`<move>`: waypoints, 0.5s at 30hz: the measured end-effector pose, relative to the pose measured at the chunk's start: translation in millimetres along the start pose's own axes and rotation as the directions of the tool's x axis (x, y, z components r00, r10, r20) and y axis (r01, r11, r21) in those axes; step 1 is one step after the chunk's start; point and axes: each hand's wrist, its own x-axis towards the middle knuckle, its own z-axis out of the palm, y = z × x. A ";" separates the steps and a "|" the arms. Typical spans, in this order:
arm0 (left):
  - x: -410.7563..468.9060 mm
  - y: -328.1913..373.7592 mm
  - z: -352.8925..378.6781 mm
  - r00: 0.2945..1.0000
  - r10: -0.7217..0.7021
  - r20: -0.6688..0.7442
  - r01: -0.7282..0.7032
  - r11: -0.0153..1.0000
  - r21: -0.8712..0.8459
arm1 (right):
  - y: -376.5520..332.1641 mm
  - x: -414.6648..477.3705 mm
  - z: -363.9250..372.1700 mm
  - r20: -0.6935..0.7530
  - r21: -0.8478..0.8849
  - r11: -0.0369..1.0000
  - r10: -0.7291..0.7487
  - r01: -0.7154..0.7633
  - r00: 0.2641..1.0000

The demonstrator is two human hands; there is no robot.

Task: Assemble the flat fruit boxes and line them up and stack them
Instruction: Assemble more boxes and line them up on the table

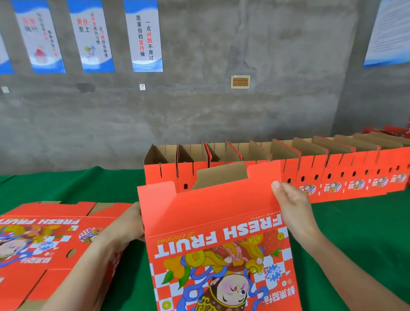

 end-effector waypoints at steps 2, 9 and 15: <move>2.3 1.8 0.8 0.998 0.048 -0.051 -0.044 0.997 0.064 | -0.1 1.2 -4.5 0.031 0.046 0.999 0.009 -0.011 0.999; 5.6 3.5 15.3 0.903 0.078 -0.422 0.024 0.973 0.230 | 9.2 -3.5 -22.5 0.101 -0.145 0.985 -0.081 0.095 0.992; 1.3 -11.2 41.5 0.785 0.050 -0.617 0.024 0.994 0.110 | 36.1 -6.3 -22.6 0.201 -0.309 0.949 0.007 0.057 0.979</move>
